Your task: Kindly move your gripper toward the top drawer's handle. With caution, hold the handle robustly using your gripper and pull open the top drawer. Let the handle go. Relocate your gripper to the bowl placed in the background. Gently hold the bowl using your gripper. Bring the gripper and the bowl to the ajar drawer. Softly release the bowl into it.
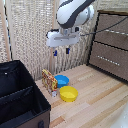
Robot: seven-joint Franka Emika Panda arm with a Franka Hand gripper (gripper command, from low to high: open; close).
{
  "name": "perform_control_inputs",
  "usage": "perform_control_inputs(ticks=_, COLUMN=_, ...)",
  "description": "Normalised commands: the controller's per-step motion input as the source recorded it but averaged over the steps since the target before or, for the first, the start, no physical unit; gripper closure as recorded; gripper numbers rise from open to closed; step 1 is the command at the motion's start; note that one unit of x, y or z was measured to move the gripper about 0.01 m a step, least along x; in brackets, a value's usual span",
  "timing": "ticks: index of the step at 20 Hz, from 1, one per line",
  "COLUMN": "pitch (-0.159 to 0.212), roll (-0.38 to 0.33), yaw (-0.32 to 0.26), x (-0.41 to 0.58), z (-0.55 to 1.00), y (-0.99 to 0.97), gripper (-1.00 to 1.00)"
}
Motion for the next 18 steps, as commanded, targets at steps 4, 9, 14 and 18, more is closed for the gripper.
perform_control_inputs(ticks=4, pitch=-0.067, roll=-0.153, yaw=0.158, x=-0.074, z=0.10, y=-0.14, gripper=-1.00)
perform_control_inputs(ticks=9, pitch=-0.097, roll=-0.243, yaw=0.206, x=-0.213, z=0.20, y=-0.24, gripper=-1.00)
perform_control_inputs(ticks=14, pitch=-0.081, roll=-0.252, yaw=0.198, x=-0.193, z=0.19, y=-0.24, gripper=-1.00)
perform_control_inputs(ticks=18, pitch=-0.050, roll=-0.304, yaw=0.170, x=-0.114, z=0.08, y=-0.20, gripper=-1.00)
